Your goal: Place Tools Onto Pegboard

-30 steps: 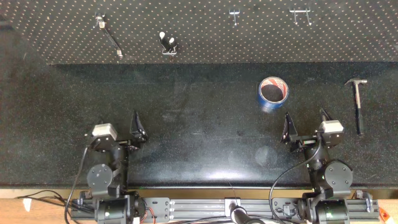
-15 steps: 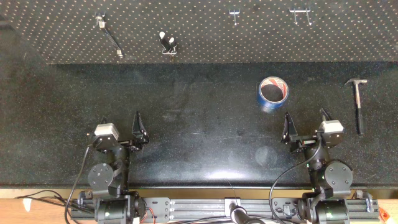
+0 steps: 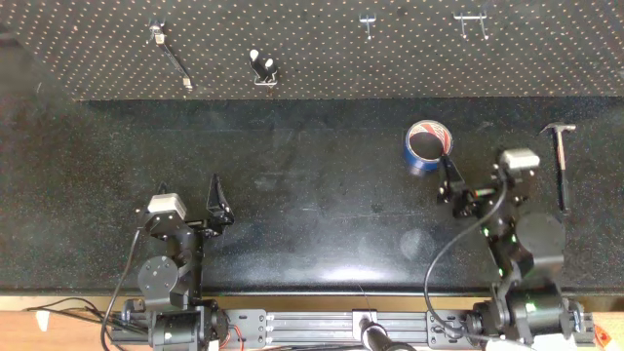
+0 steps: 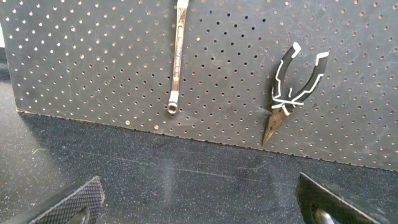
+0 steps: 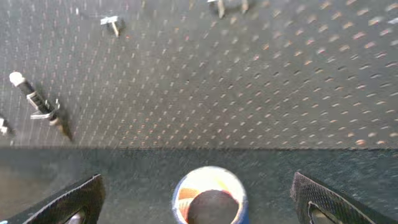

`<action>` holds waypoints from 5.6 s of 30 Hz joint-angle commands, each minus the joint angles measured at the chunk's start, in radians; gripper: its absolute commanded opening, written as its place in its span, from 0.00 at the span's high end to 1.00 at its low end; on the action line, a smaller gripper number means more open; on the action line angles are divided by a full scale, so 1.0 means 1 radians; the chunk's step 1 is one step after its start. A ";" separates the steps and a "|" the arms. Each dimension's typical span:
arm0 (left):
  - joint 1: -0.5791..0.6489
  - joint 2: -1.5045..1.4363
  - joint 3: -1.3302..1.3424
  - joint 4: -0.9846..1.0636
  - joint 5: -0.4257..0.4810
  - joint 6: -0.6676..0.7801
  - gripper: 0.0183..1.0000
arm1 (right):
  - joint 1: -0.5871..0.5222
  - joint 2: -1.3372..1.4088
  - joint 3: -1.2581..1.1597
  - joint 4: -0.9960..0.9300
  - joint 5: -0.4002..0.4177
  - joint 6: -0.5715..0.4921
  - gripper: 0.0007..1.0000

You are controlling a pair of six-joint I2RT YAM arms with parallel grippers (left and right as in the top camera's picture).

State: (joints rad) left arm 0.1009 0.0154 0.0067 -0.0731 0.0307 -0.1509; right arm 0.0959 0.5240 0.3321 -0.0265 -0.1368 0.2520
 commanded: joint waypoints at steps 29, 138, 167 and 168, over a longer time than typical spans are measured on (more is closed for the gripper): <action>-0.005 -0.012 -0.001 -0.008 0.000 0.002 0.00 | 0.190 0.956 0.652 -0.288 -0.005 0.024 0.92; -0.005 -0.012 -0.001 -0.008 0.000 0.002 0.00 | -0.724 1.236 0.652 -0.663 0.019 -0.878 0.79; -0.005 -0.012 -0.001 -0.008 0.000 0.002 0.00 | -0.318 0.674 0.652 -0.320 -0.351 -0.495 0.93; -0.005 -0.012 -0.001 -0.008 0.000 0.002 0.00 | -0.303 0.699 0.652 -0.319 -0.351 -0.496 0.93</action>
State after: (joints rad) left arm 0.1013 0.0116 0.0071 -0.0734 0.0307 -0.1509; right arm -0.2310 1.1824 0.9791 -0.3546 -0.4744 -0.2710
